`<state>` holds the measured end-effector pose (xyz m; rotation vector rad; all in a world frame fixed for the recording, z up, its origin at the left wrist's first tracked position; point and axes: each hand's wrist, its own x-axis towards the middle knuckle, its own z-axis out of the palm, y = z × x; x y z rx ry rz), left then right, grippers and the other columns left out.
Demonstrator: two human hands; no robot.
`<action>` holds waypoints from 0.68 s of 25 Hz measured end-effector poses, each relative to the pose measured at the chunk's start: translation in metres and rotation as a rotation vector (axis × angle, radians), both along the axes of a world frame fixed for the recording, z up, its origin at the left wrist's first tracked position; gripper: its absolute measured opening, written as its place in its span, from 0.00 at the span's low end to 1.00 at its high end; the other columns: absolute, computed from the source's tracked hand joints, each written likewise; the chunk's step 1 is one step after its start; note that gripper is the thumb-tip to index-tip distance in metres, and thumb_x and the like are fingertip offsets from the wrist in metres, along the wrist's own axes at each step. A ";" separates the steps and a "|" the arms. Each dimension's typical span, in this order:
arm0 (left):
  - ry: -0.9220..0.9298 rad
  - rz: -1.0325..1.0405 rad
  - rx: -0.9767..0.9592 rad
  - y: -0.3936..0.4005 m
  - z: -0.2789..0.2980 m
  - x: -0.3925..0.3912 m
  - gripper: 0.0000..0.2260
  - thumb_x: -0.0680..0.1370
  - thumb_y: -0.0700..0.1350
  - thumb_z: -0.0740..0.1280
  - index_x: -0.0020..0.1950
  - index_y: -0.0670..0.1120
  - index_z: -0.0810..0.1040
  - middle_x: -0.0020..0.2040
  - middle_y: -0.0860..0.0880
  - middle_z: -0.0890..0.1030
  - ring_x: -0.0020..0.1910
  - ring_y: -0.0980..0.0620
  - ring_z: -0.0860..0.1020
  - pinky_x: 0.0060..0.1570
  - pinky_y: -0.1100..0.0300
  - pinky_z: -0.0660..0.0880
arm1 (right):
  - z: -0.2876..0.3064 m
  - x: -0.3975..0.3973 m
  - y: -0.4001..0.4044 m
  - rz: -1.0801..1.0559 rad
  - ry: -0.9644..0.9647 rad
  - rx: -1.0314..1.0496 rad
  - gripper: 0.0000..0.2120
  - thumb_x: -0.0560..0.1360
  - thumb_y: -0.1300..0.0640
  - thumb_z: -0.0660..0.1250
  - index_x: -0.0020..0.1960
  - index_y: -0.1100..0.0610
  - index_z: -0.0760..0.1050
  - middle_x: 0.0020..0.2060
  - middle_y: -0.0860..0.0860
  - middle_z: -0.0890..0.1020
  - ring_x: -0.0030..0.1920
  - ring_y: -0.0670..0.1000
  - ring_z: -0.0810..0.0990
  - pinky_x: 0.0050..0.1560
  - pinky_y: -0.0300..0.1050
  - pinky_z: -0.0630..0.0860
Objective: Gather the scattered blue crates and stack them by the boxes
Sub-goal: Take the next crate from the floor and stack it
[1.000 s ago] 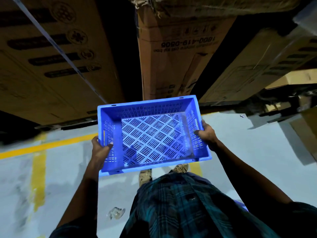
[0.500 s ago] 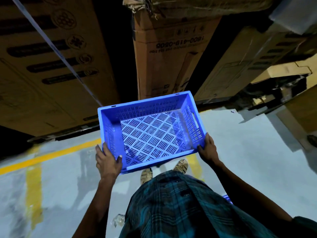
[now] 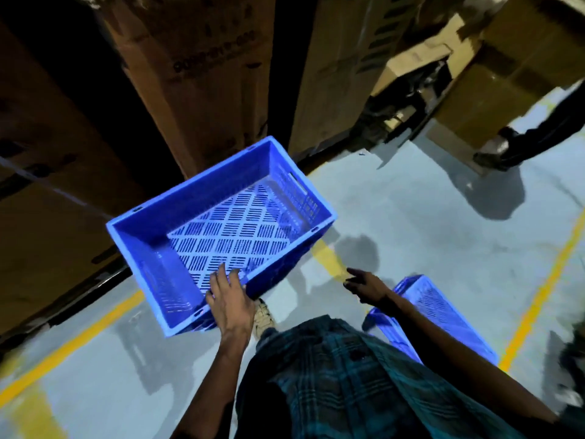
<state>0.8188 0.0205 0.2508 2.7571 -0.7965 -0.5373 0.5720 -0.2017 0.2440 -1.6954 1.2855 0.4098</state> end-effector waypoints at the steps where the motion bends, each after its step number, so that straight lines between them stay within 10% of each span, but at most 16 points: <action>1: -0.024 0.010 -0.026 -0.007 0.004 -0.010 0.25 0.68 0.35 0.70 0.65 0.43 0.73 0.73 0.41 0.68 0.73 0.39 0.64 0.64 0.39 0.66 | 0.001 -0.020 0.004 -0.075 0.004 -0.010 0.29 0.79 0.53 0.67 0.76 0.59 0.63 0.55 0.55 0.81 0.45 0.50 0.76 0.36 0.36 0.71; 5: -0.018 -0.006 -0.187 -0.040 0.019 -0.041 0.22 0.70 0.34 0.68 0.64 0.43 0.73 0.70 0.39 0.71 0.70 0.36 0.67 0.61 0.38 0.67 | 0.006 -0.100 0.017 -0.291 -0.053 -0.012 0.24 0.78 0.58 0.67 0.72 0.62 0.69 0.52 0.58 0.83 0.46 0.53 0.79 0.48 0.53 0.79; 9: 0.058 -0.183 -0.314 -0.083 0.040 -0.106 0.20 0.74 0.39 0.68 0.66 0.42 0.72 0.62 0.38 0.78 0.64 0.36 0.73 0.60 0.41 0.70 | 0.028 -0.190 0.044 -0.401 -0.135 -0.033 0.20 0.79 0.58 0.65 0.71 0.59 0.71 0.62 0.56 0.80 0.56 0.50 0.79 0.59 0.44 0.73; 17: 0.514 -0.912 -0.206 -0.153 0.061 -0.352 0.13 0.75 0.47 0.65 0.59 0.50 0.77 0.51 0.47 0.85 0.53 0.45 0.82 0.51 0.52 0.78 | 0.055 -0.369 0.107 -1.135 -0.298 -0.200 0.15 0.80 0.60 0.65 0.66 0.60 0.75 0.56 0.56 0.81 0.51 0.57 0.81 0.43 0.42 0.76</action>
